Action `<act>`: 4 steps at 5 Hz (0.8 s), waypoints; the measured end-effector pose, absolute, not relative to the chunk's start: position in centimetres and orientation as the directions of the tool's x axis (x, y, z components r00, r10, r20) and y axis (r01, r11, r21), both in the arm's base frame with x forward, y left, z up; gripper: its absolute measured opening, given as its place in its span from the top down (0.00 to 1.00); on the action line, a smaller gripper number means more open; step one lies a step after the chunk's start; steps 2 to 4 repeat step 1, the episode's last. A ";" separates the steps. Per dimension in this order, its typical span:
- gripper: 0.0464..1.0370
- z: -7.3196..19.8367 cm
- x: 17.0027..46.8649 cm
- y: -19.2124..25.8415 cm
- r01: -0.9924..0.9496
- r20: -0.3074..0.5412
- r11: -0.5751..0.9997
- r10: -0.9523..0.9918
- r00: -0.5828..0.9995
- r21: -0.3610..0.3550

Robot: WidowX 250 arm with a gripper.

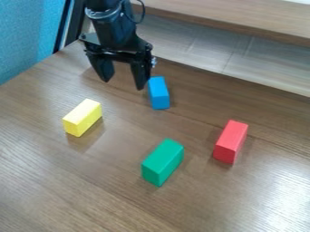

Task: Move the green rectangular block to the center of the table

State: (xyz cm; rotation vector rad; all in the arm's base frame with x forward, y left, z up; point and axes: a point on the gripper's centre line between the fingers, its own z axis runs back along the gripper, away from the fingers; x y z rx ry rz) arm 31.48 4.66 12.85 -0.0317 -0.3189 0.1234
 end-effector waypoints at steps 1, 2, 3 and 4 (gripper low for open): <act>0.04 12.5 32.1 5.5 -0.132 0.257 0.989 0.144 0.956 -0.066; 0.04 12.5 32.1 5.5 -0.132 0.257 0.989 0.144 0.956 -0.066; 0.04 12.5 32.1 5.5 -0.132 0.257 0.989 0.144 0.956 -0.066; 0.04 12.5 32.1 5.5 -0.132 0.257 0.989 0.144 0.956 -0.066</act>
